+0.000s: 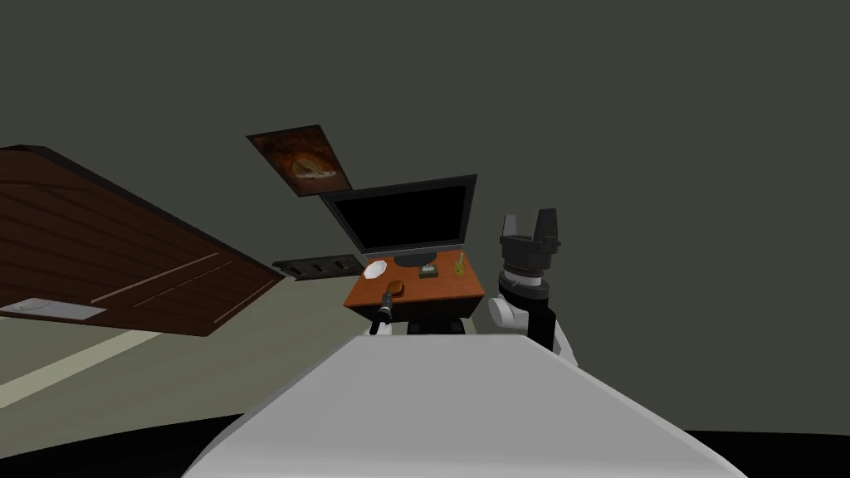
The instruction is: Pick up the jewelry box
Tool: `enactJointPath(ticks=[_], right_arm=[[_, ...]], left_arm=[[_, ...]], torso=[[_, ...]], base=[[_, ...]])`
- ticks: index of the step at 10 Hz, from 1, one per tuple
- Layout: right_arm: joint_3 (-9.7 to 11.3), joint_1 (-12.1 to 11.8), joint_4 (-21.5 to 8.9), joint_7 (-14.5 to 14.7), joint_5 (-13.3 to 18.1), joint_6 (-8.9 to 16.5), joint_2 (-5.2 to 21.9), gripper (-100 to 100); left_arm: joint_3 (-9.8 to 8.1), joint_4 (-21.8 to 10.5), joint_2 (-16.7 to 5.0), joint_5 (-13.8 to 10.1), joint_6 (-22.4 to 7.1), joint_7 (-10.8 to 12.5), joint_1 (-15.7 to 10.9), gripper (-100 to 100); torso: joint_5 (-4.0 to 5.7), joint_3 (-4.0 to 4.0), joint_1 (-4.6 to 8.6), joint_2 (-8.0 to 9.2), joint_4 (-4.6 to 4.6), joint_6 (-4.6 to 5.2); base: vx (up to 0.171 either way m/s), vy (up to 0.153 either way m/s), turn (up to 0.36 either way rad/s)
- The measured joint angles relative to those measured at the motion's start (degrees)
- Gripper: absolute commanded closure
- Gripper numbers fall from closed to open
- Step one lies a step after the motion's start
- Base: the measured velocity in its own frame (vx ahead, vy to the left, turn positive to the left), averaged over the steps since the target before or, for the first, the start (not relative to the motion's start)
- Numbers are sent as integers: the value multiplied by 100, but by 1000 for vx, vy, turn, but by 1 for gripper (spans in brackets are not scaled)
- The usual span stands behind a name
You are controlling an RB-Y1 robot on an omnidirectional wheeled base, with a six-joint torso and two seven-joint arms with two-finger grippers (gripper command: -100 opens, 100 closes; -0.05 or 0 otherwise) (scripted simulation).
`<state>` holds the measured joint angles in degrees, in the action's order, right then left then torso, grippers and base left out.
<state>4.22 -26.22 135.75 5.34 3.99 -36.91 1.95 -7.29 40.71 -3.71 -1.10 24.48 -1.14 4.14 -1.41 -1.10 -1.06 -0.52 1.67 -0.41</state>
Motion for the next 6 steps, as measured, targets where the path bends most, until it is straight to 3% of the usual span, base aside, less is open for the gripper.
enactJointPath(ticks=[5,6], right_arm=[[0,0,0,0,0,0,0,0],[0,0,0,0,0,0,0,0]], left_arm=[[45,806,229,159,-360,-112,375,100],[44,821,228,161,-365,-113,374,0]], torso=[[6,6,3,5,-7,0],[6,8,8,9,-7,1]], base=[[13,21,56],[0,0,0]])
